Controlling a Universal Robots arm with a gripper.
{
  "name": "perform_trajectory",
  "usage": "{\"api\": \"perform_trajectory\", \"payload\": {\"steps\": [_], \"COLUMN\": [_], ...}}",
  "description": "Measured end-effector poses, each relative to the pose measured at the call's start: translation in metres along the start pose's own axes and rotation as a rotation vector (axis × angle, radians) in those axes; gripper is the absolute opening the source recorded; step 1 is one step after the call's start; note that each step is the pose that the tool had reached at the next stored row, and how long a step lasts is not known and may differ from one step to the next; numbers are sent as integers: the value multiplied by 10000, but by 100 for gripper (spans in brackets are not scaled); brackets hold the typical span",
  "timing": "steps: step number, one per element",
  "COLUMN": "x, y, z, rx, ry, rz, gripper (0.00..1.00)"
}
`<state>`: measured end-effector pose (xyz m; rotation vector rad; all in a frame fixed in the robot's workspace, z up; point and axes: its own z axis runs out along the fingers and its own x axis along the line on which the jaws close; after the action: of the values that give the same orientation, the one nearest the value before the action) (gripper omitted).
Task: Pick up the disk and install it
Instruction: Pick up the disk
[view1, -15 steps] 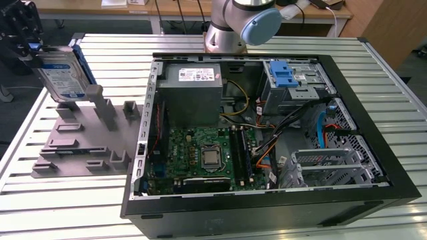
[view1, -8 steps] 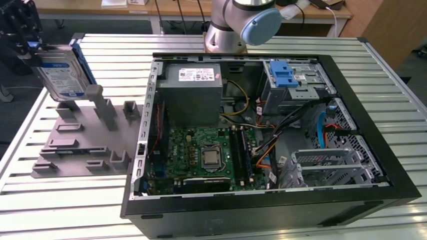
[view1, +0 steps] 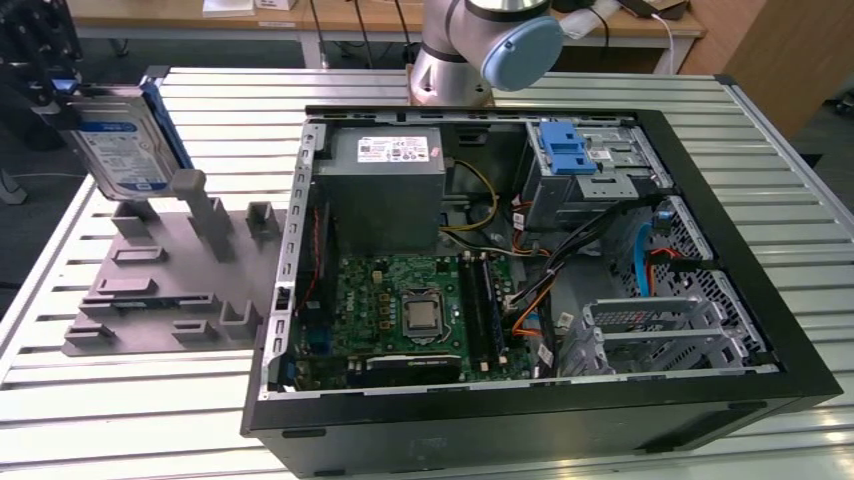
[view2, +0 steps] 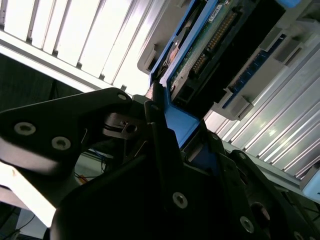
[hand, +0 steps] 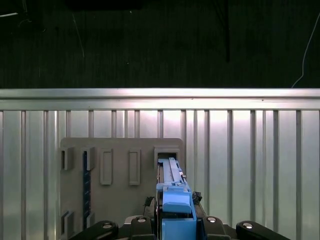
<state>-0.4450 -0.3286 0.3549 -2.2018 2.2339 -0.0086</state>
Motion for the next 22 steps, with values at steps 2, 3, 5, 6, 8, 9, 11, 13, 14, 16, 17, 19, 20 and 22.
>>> {"api": "perform_trajectory", "payload": {"steps": [2,3,5,6,8,9,11,13,14,16,17,19,20,22], "x": [0,0,0,0,0,0,0,0,0,0,0,0,0,0], "y": [0,0,0,0,0,0,0,-1,-1,-1,-1,-1,-1,-1], "z": [-12,-20,-32,-38,-51,-59,-72,-87,-93,-109,-116,-130,-138,-153], "rx": [1,-1,1,1,0,0,1,0,1,0,0,1,0,0], "ry": [0,1,0,0,0,0,0,0,0,0,0,0,0,0], "rz": [0,0,0,1,0,0,0,0,1,0,0,1,0,0], "gripper": [36,36,36,36,36,36,36,36,36,36,36,36,36,36]}}
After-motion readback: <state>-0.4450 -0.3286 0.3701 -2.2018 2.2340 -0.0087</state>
